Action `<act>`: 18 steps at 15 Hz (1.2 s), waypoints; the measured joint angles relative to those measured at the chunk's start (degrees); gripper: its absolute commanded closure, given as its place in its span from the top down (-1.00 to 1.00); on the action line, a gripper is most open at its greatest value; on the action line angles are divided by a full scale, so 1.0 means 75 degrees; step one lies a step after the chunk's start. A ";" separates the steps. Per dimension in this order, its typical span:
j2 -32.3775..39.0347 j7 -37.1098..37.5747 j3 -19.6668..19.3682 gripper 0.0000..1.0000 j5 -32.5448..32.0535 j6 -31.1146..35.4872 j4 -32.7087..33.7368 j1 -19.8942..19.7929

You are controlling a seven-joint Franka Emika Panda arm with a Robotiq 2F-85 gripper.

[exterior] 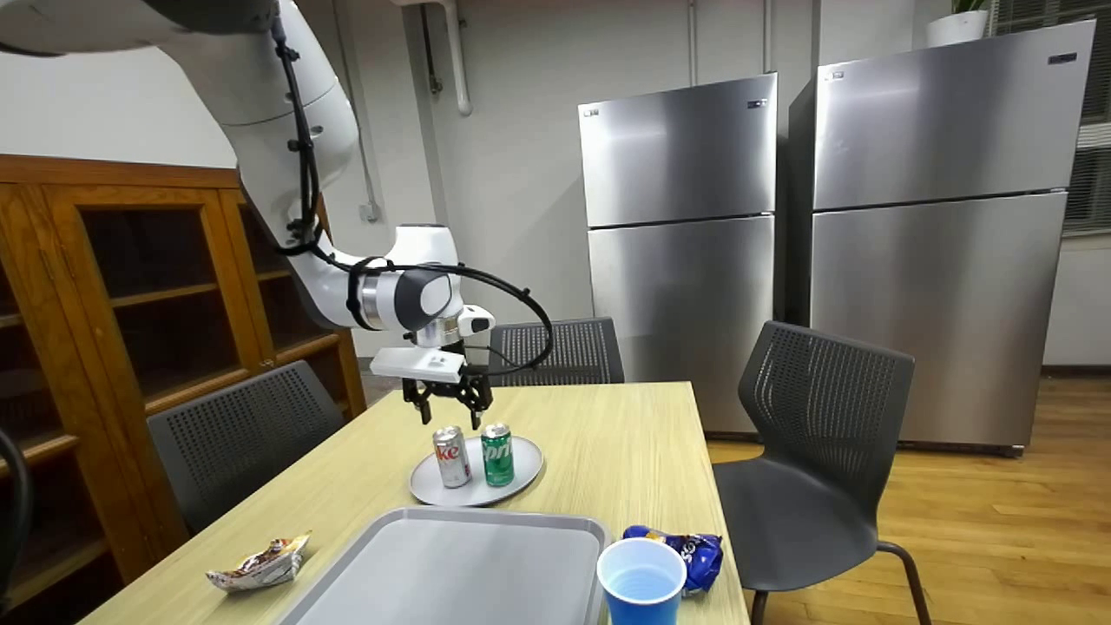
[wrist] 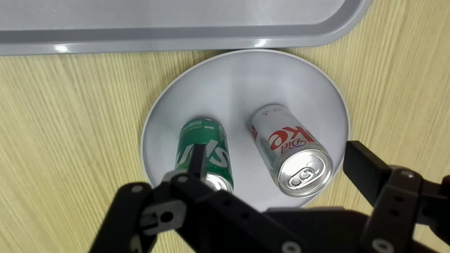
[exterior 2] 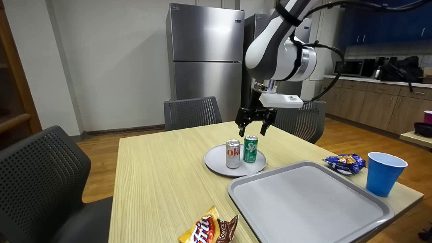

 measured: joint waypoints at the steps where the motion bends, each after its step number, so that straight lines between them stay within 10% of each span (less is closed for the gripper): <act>1: 0.0196 0.0000 -0.0029 1.00 0.0000 -0.0023 0.0201 -0.0013; 18: 0.1895 0.0023 -0.0374 1.00 -0.0004 -0.0590 0.2318 -0.0154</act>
